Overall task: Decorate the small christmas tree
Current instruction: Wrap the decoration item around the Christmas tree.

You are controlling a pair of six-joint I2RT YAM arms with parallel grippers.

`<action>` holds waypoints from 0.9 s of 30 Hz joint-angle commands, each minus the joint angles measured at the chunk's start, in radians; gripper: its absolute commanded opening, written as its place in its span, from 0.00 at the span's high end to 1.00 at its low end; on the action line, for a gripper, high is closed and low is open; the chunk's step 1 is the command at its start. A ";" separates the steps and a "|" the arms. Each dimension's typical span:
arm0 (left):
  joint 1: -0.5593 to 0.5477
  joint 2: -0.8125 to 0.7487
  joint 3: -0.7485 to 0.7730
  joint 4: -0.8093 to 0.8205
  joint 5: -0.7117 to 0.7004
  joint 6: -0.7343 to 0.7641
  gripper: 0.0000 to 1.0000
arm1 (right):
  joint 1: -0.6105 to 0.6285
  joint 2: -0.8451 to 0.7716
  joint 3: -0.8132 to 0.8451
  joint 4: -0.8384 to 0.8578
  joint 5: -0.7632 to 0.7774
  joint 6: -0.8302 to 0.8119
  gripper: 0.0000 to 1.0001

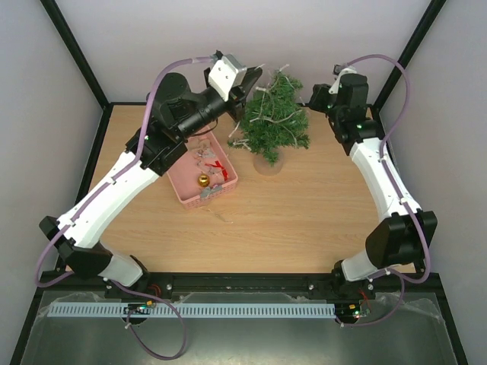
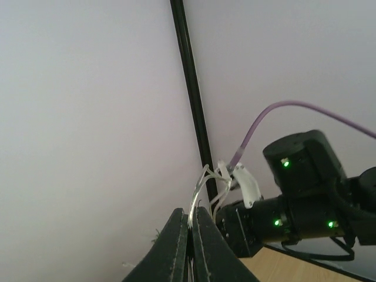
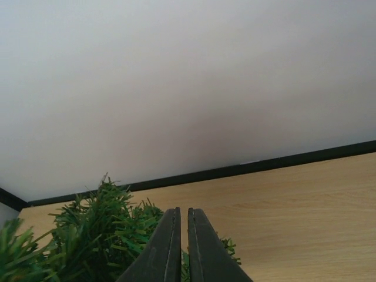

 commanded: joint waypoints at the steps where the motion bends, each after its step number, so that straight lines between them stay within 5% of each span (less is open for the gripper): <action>1: 0.016 0.022 0.062 0.065 0.035 0.004 0.98 | -0.002 0.012 0.070 -0.045 -0.010 -0.017 0.94; 8: 0.032 0.070 0.116 0.061 0.065 -0.015 0.98 | -0.002 -0.176 -0.052 -0.049 -0.022 -0.105 0.74; 20: 0.034 0.101 0.144 0.086 0.091 -0.045 0.98 | 0.075 -0.331 -0.281 0.297 -0.452 -0.275 0.65; 27: 0.034 0.107 0.148 0.088 0.091 -0.052 0.98 | 0.127 -0.331 -0.290 0.323 -0.506 -0.303 0.56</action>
